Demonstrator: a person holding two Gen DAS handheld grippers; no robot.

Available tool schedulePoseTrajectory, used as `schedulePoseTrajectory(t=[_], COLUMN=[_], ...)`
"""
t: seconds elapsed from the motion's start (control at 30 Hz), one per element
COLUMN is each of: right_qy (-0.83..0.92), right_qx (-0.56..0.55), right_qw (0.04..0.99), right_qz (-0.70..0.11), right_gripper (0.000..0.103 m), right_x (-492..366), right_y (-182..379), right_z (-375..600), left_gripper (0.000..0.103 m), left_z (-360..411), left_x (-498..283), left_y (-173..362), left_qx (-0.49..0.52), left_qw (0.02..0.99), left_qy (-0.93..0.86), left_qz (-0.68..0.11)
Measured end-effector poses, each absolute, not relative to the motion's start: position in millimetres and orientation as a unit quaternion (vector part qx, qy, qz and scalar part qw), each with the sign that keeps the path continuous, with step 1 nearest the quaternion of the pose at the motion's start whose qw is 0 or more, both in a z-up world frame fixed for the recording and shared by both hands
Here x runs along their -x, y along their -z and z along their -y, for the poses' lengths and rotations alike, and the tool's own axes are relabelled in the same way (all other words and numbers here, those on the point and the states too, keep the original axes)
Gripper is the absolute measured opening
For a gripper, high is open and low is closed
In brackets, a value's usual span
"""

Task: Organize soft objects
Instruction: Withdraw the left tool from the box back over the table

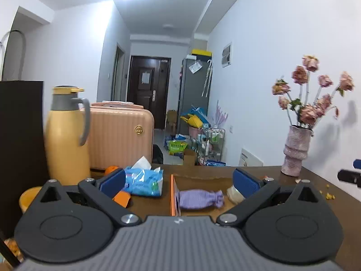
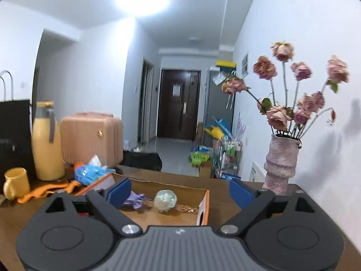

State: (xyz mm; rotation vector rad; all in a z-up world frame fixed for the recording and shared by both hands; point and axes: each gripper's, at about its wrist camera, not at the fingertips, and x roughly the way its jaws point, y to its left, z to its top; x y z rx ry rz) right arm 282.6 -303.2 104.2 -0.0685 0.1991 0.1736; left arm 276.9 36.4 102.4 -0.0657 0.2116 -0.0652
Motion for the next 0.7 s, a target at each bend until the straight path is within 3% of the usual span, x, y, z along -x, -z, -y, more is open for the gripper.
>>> schedulePoseTrajectory(t=[0.3,0.7], right_qy=[-0.076,-0.076], right_qx=[-0.017,0.013], right_qw=[0.994,0.99], right_qz=[-0.071,-0.116], right_gripper=[0.1,0.103], right_x=[-170,-54], right_y=[-57,-6], right_z=[291,280], left_gripper=[0.103,0.103], left_z=[-49,-53], left_x=[-156,-63], left_y=[-56,-11], left_qx=[0.003,-0.005], left_qw=[0.997,0.993], left_qy=[0.03,0.035], left_qz=[-0.069,-0.117])
